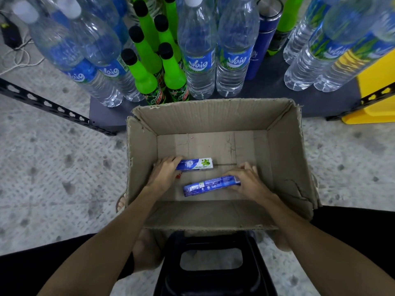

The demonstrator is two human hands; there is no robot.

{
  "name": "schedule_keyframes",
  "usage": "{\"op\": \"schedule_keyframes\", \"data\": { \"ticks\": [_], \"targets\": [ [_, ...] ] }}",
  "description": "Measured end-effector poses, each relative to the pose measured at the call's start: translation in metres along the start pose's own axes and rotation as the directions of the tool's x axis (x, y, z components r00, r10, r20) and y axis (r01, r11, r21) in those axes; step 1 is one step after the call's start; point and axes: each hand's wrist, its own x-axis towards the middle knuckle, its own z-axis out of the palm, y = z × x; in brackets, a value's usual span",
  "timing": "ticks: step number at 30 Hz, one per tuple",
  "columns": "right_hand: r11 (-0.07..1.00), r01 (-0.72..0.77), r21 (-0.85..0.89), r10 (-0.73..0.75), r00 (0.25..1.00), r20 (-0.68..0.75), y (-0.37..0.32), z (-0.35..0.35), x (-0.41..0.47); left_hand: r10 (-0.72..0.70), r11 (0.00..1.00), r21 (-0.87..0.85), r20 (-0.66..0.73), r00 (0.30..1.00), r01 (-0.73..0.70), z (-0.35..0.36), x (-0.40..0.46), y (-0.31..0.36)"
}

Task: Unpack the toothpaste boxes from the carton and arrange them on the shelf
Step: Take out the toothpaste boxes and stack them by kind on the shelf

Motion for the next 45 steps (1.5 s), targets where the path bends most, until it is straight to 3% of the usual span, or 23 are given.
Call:
{"op": "schedule_keyframes", "data": {
  "ticks": [8,11,16,21,29,45],
  "targets": [
    [0.992,-0.078,0.101,0.077,0.997,0.019,0.019,-0.013,-0.018,0.052,0.995,0.094,-0.169,0.984,-0.036,-0.015,-0.016,0.011],
    [0.986,-0.071,0.152,0.075,0.997,-0.021,0.015,-0.029,-0.028,0.086,0.988,0.151,-0.304,0.949,-0.041,-0.033,-0.025,0.014],
    [0.980,0.091,0.178,-0.064,0.986,-0.152,-0.005,-0.081,-0.057,0.105,0.987,0.159,-0.475,0.874,-0.032,-0.083,-0.047,0.034],
    [0.963,0.229,0.139,-0.169,0.922,-0.348,-0.037,-0.160,-0.092,0.144,0.989,0.114,-0.573,0.807,-0.096,-0.147,-0.072,0.060],
    [0.894,0.447,0.037,-0.379,0.797,-0.471,-0.082,-0.269,-0.167,0.208,0.976,0.119,-0.751,0.626,-0.181,-0.267,-0.119,0.089],
    [0.803,0.556,-0.217,-0.514,0.460,-0.724,-0.141,-0.466,-0.304,0.300,0.933,0.255,-0.941,0.158,-0.255,-0.484,-0.217,0.143]
  ]
}}
